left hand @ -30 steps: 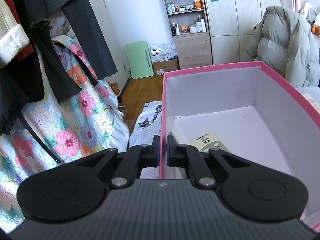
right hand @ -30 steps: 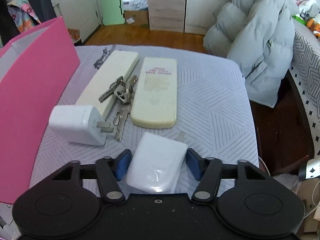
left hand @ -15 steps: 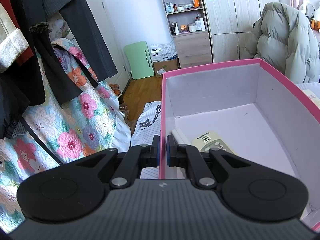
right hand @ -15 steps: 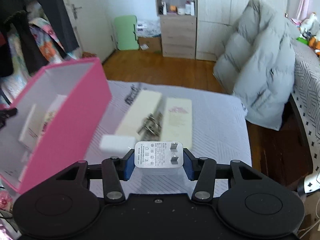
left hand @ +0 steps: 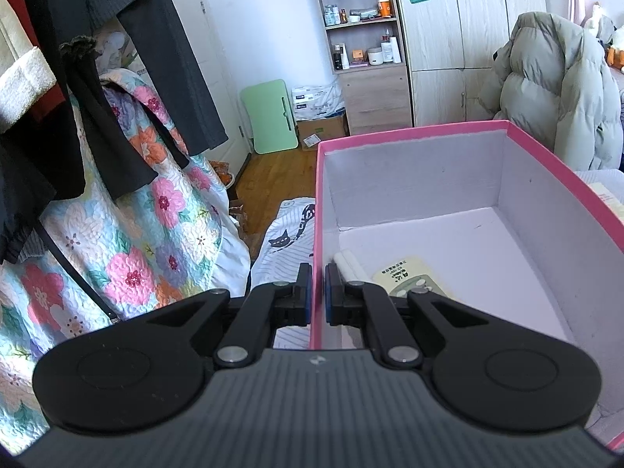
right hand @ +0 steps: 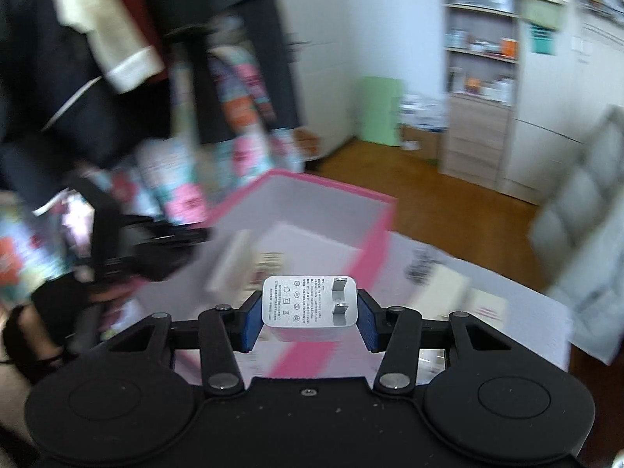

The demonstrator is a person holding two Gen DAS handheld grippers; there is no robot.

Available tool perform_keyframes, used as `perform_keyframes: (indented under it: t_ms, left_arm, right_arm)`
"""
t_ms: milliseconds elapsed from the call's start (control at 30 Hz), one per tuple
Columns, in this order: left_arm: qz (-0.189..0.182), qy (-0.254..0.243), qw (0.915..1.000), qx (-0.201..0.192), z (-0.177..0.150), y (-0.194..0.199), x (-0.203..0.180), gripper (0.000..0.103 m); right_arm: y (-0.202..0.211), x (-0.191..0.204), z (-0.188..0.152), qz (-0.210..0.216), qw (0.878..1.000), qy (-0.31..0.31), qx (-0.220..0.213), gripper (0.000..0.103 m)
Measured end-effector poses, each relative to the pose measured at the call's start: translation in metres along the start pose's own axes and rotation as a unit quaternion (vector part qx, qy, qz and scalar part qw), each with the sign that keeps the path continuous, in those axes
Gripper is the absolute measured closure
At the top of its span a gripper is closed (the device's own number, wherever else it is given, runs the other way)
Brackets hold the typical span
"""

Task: Organize rigid objects
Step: 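Carry the charger block into the pink box and open the right gripper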

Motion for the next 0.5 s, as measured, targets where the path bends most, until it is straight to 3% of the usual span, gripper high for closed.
perform_keyframes:
  t_ms: [300,433,500]
  left_arm:
    - [0.008,-0.019,0.9996,0.020,0.005,-0.003,-0.005,0.097]
    - [-0.012,0.003,0.9993,0.034,0.004,-0.005,0.001,0.097]
    - [-0.009,0.003,0.9993,0.036,0.002,-0.006,0.000,0.097]
  right_arm:
    - [-0.052,0.043,0.021,0.005,0.983,0.153,0.100,0.049]
    - [-0.071,0.059,0.019,0.018,0.965,0.215,0.149,0.049]
    - [-0.085,0.067,0.016,0.005,0.951,0.252,0.181,0.049]
Point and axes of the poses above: each gripper's, at about its wrist camera, not at the fingertips, and y roughly against the way its jaws point, x to its left, z to its top, the point moved 6 cm from there along -y, roughly the way its jaws point, and after that the axes turned 6 degrees about y, right-handed, at the moved point
